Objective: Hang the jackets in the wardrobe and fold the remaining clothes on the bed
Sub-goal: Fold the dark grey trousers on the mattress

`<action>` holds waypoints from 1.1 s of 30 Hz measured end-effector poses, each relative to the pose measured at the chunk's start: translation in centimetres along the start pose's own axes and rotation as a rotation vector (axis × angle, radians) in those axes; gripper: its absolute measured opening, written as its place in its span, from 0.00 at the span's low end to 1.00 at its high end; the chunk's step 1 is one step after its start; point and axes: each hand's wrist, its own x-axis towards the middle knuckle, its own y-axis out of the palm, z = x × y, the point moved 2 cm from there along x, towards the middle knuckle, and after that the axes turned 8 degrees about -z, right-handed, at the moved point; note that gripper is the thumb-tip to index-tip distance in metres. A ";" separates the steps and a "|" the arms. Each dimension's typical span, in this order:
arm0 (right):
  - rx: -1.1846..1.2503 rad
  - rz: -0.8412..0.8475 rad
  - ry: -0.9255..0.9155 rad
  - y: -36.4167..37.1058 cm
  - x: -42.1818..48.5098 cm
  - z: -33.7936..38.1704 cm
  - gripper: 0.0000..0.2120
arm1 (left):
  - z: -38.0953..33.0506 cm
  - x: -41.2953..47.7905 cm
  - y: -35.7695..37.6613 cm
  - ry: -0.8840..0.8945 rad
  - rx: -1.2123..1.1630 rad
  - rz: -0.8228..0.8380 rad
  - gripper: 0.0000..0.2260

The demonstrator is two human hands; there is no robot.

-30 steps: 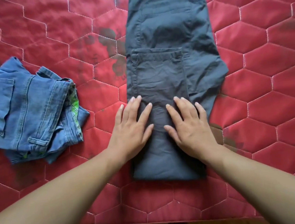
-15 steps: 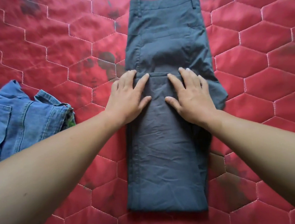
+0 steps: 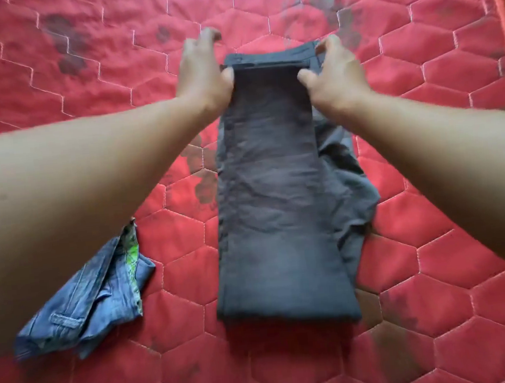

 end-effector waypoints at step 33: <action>0.073 0.565 0.482 1.8 -35.3 -15.1 0.10 | 10.4 -39.3 -0.9 -0.487 -0.132 0.503 0.29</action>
